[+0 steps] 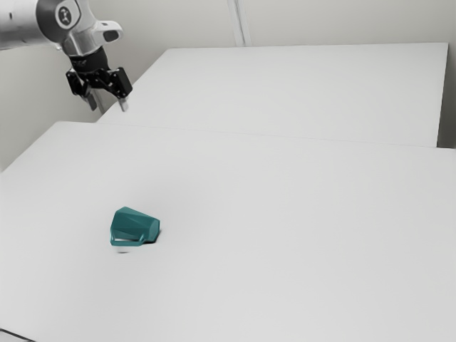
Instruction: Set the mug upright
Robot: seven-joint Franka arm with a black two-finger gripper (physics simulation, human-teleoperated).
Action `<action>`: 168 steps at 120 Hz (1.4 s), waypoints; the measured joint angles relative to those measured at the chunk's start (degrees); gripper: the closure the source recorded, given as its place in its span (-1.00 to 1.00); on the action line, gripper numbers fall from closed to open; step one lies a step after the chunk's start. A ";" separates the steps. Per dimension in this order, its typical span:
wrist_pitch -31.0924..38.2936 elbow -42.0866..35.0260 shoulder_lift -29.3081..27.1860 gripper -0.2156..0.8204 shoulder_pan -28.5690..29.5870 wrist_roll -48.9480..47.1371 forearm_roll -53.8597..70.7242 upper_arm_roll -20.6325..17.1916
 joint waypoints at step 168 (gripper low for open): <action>17.08 -38.26 8.35 -0.58 12.08 32.17 -49.04 8.76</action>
